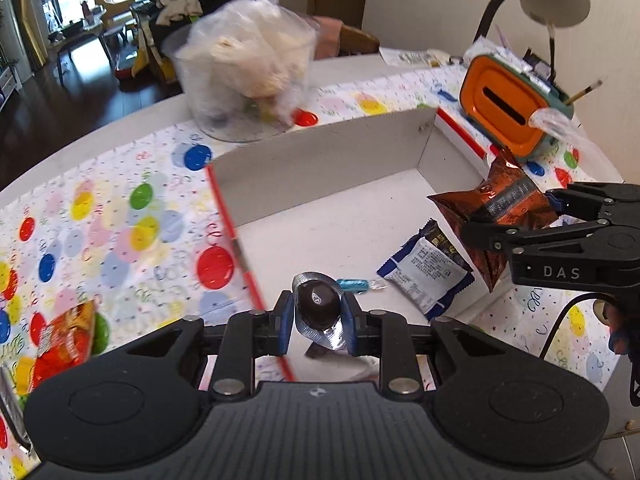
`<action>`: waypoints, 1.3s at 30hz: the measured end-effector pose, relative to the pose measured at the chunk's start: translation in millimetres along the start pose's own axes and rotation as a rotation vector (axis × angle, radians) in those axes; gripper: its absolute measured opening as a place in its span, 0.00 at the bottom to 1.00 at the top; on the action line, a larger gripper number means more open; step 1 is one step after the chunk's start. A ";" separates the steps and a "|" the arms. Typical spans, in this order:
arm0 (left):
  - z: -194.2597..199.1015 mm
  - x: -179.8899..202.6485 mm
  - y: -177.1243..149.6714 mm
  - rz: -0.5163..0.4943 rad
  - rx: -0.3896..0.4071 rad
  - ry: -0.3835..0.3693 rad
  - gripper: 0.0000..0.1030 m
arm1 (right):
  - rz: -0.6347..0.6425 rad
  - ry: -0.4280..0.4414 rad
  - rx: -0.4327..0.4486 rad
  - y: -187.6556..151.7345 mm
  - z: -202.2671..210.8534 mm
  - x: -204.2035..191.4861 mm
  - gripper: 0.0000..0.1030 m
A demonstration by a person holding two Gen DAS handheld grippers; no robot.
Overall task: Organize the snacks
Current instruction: 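Carry the foil chocolate with the left tool while the right tool carries the cake packet into the box, then open both tools over the box to drop the chocolate and cake packet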
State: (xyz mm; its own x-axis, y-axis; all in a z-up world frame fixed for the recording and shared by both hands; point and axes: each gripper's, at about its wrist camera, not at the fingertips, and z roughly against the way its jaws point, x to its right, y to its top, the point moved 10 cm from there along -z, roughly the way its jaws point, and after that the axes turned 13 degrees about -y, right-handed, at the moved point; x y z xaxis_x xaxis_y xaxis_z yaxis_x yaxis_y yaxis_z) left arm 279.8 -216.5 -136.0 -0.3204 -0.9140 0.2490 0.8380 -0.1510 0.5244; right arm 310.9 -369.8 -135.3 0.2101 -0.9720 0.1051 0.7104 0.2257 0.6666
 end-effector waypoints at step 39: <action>-103.6 -16.9 27.5 0.108 -0.313 0.062 0.24 | 0.184 0.052 -0.182 5.6 -80.0 -14.9 0.66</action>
State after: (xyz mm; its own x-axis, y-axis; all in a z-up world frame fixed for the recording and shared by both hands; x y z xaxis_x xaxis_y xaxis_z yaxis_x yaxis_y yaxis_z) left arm 354.0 -244.2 -210.1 -0.2028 -0.9507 0.2348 0.9637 -0.1513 0.2200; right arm 365.5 -348.8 -192.2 0.3777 -0.9100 0.1711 0.7655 0.4108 0.4952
